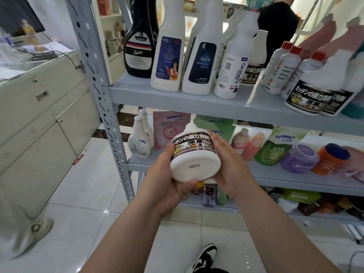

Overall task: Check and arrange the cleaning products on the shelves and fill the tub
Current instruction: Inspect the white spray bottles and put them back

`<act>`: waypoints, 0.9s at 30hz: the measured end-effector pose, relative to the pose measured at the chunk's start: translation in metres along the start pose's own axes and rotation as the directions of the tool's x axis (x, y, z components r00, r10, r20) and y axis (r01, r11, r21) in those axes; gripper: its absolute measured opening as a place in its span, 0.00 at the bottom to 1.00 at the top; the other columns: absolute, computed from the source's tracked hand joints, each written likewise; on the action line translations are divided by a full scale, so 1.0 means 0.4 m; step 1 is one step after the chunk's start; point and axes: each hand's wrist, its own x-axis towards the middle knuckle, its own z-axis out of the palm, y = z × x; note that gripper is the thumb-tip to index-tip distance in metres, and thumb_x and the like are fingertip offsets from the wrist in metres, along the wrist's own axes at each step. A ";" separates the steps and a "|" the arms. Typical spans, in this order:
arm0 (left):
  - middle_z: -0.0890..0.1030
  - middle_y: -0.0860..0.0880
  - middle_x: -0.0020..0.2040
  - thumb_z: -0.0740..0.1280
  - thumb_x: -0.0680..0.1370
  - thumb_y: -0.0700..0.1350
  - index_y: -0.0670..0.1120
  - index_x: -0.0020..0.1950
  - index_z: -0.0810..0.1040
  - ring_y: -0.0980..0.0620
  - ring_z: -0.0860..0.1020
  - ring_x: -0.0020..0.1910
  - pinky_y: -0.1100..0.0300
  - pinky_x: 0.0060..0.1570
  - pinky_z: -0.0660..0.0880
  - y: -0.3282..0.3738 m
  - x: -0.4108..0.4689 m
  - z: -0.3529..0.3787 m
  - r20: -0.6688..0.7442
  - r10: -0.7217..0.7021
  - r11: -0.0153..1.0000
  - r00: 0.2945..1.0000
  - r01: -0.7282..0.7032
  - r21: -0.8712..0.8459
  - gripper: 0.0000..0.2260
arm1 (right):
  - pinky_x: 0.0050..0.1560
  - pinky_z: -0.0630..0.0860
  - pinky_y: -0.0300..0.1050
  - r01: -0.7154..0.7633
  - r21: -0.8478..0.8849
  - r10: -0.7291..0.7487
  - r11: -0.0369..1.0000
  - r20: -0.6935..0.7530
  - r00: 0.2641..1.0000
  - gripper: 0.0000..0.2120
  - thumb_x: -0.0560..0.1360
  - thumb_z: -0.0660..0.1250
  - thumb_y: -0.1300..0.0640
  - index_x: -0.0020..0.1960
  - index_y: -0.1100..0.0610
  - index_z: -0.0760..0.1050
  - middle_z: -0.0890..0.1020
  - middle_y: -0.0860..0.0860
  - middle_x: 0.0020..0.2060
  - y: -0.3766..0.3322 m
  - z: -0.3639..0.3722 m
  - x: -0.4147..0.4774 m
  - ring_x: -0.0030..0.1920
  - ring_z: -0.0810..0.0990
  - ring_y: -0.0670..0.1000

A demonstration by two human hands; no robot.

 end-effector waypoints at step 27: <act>0.82 0.44 0.40 0.55 0.80 0.50 0.48 0.40 0.86 0.45 0.81 0.38 0.50 0.46 0.78 -0.045 0.067 -0.005 0.114 0.145 0.989 0.983 -0.144 -0.018 0.21 | 0.64 0.77 0.58 0.287 -0.227 -0.219 0.930 0.284 0.934 0.24 0.71 0.75 0.52 0.68 0.47 0.81 0.80 0.57 0.64 -0.025 -0.029 -0.047 0.67 0.78 0.57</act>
